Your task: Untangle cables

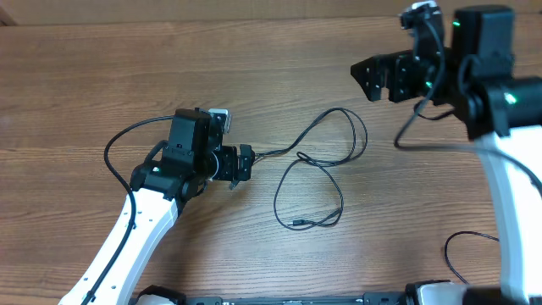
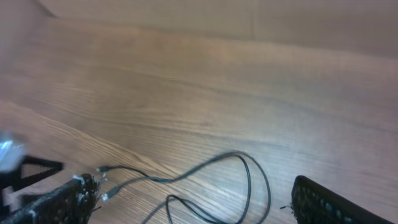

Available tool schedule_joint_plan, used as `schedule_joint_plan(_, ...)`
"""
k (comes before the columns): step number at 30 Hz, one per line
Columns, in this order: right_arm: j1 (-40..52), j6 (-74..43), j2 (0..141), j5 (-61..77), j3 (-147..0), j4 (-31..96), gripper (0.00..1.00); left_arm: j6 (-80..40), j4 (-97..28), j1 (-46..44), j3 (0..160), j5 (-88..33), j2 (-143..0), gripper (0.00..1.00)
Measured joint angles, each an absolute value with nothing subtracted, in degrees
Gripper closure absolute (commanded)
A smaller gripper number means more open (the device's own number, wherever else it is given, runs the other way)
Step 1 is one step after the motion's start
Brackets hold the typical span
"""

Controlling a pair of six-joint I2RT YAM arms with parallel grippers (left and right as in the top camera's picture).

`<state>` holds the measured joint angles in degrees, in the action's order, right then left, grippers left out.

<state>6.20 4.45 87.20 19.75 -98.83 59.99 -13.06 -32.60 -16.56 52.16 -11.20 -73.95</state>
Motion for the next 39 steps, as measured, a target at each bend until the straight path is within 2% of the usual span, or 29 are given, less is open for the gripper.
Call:
schedule_joint_plan(2,6.2,4.47,91.7,18.98,-98.78,60.1,0.06,-13.06,-32.6,-16.56,52.16,-11.2,-73.95,0.0)
schedule_joint_plan(6,6.2,4.43,99.74,18.39,-98.78,61.49,0.21,-13.04,-32.58,-16.56,52.16,-11.2,-73.95,0.0)
schedule_joint_plan(15,6.2,5.74,115.0,17.72,-98.56,65.34,0.22,-13.04,-32.6,-16.56,52.16,-11.2,-73.97,0.0)
schedule_joint_plan(19,6.22,6.04,117.99,17.72,-98.56,65.43,0.27,-13.06,-32.6,-16.56,52.16,-11.2,-73.95,0.0)
schedule_joint_plan(28,6.22,6.09,121.21,18.26,-97.49,63.94,0.29,-13.04,-32.6,-16.56,52.16,-11.2,-73.95,0.0)
schedule_joint_plan(30,6.33,6.22,121.25,18.31,-95.48,62.06,0.38,-13.06,-32.6,-16.56,52.16,-11.2,-73.97,0.0)
schedule_joint_plan(33,6.48,6.2,121.25,19.62,-92.31,61.19,0.57,-13.04,-32.6,-16.56,52.16,-11.2,-73.95,0.0)
schedule_joint_plan(34,6.55,6.52,121.32,20.97,-91.26,61.3,0.74,-13.06,-32.6,-16.56,52.16,-11.2,-73.95,0.01)
schedule_joint_plan(37,6.83,6.39,121.36,23.7,-90.3,61.39,0.96,-13.06,-32.6,-16.56,52.16,-11.2,-73.97,0.01)
schedule_joint_plan(39,6.87,6.31,121.36,24.38,-90.3,61.12,0.96,-13.04,-32.6,-16.56,52.16,-11.2,-73.95,0.0)
